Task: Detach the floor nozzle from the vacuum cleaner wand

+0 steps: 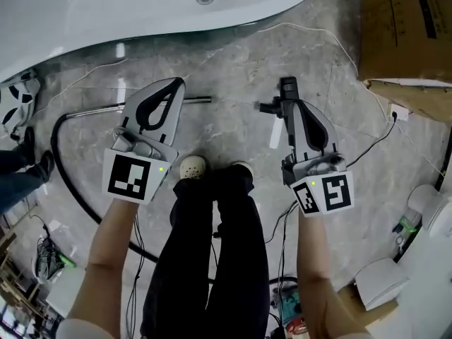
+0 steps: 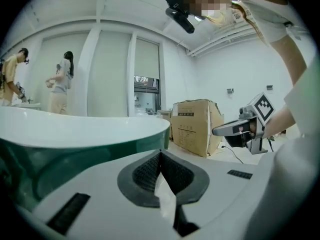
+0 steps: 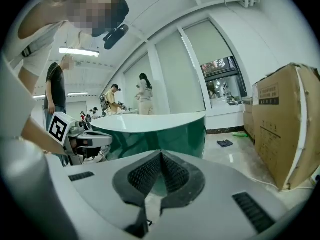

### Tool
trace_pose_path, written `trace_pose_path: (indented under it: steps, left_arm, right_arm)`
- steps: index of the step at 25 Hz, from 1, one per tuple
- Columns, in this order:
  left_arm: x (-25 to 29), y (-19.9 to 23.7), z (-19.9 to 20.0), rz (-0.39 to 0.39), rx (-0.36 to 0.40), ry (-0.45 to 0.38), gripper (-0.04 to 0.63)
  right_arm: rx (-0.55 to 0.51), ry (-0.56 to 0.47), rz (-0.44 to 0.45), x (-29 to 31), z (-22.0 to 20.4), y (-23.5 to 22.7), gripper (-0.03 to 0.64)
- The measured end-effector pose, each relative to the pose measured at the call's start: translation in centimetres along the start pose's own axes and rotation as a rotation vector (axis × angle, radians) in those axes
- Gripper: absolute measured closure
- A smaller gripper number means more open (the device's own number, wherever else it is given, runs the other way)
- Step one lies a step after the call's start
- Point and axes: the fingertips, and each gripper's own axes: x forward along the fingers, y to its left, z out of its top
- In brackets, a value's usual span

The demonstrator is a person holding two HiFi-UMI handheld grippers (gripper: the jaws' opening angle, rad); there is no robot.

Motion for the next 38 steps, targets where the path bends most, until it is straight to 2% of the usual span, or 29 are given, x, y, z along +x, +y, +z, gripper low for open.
trace_pose_path:
  steps: [7,13,16,20,23,27,38]
  left_arm:
    - [-4.6,-0.4,8.5,0.014,0.013,-0.003,0.586]
    - [-7.1,-0.4,14.5,0.029,0.002,-0.035,0.586]
    - [-8.2,-0.5,16.7,0.039,0.026,-0.051,0.586]
    - [-9.3,-1.0,18.0,0.038,0.038,-0.050,0.586]
    - [-10.0,-1.6,17.8,0.027,0.042,-0.039,0.586]
    - [-10.3,-1.4,17.3,0.031,0.010,-0.023,0.586]
    - [-9.8,-1.1,17.7,0.035,0.030,-0.031,0.586]
  right_arm:
    - [0.050,-0.011,-0.032,-3.5,9.0,2.4,0.603]
    - [0.058,0.006,-0.047,-5.8,13.8,4.7,0.603]
    - [0.045,0.014,-0.057,-6.6,15.7,5.7,0.603]
    - [0.014,0.005,-0.075,-7.2,17.6,6.1,0.603]
    - [0.029,-0.007,-0.097,-7.8,18.2,6.1,0.603]
    - [0.027,-0.002,-0.105,-7.7,18.3,5.9,0.603]
    - [0.010,0.005,-0.099,-7.7,17.9,5.6,0.603]
